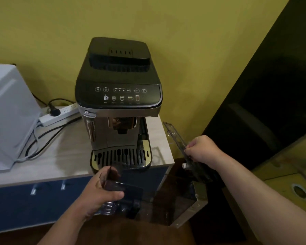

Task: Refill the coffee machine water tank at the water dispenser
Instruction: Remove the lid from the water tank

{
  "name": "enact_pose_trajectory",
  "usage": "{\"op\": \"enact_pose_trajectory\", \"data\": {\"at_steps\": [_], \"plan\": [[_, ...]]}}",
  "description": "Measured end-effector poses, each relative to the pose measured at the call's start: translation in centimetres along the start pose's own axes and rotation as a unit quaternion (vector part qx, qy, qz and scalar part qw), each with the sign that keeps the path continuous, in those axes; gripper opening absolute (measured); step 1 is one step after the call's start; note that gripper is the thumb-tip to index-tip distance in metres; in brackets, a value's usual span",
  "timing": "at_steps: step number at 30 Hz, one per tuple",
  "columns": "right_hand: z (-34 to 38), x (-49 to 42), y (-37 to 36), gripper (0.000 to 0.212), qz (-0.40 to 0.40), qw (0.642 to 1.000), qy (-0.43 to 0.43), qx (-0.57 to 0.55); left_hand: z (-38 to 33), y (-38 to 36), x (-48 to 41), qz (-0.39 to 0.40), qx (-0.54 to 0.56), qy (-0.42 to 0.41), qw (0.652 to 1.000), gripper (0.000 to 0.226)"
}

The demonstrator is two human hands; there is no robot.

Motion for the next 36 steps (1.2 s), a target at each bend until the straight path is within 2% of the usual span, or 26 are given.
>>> {"op": "enact_pose_trajectory", "data": {"at_steps": [8, 10, 15, 18, 20, 24, 29, 33, 36], "plan": [[-2.5, -7.9, -7.5, 0.016, 0.012, 0.998, 0.039, 0.046, 4.8, -1.5, -3.1, -0.055, -0.012, 0.012, 0.998, 0.075], [-2.7, -9.3, -9.2, 0.017, 0.018, 0.997, 0.047, 0.058, 5.6, -1.8, -3.9, -0.06, -0.016, 0.009, 0.998, 0.069], [-2.6, -11.7, -12.2, 0.012, 0.002, 0.998, 0.051, 0.048, 7.7, -1.4, -4.7, -0.083, -0.005, 0.023, 0.996, 0.065], [-1.6, -13.0, -12.9, 0.011, -0.007, 0.997, 0.057, 0.054, 8.4, -1.1, -4.8, -0.083, -0.014, 0.032, 0.996, 0.073], [-1.0, -13.6, -13.2, 0.011, -0.01, 0.996, 0.061, 0.063, 8.6, -1.2, -4.9, -0.082, -0.023, 0.032, 0.996, 0.07], [0.2, -14.5, -13.3, 0.024, -0.023, 0.993, 0.073, 0.089, 8.2, -1.4, -5.0, -0.076, -0.03, 0.029, 0.996, 0.074], [1.0, -15.4, -13.5, 0.028, -0.047, 0.99, 0.076, 0.107, 7.6, -1.0, -5.3, -0.073, -0.011, 0.018, 0.997, 0.075], [1.5, -15.4, -13.2, 0.025, -0.049, 0.99, 0.087, 0.102, 7.4, -0.8, -5.4, -0.071, 0.011, 0.019, 0.997, 0.072], [1.7, -15.4, -13.2, 0.012, -0.031, 0.99, 0.1, 0.099, 7.0, -0.8, -5.3, -0.071, 0.012, 0.017, 0.997, 0.071]]}}
Point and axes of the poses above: each hand's wrist, its own x-axis away from the middle knuckle, its own y-axis out of the back of the hand, z = x × y, the point moved 8 cm from there along -x, towards the middle knuckle, and after that the axes turned 9 degrees about y, right-handed, at the moved point
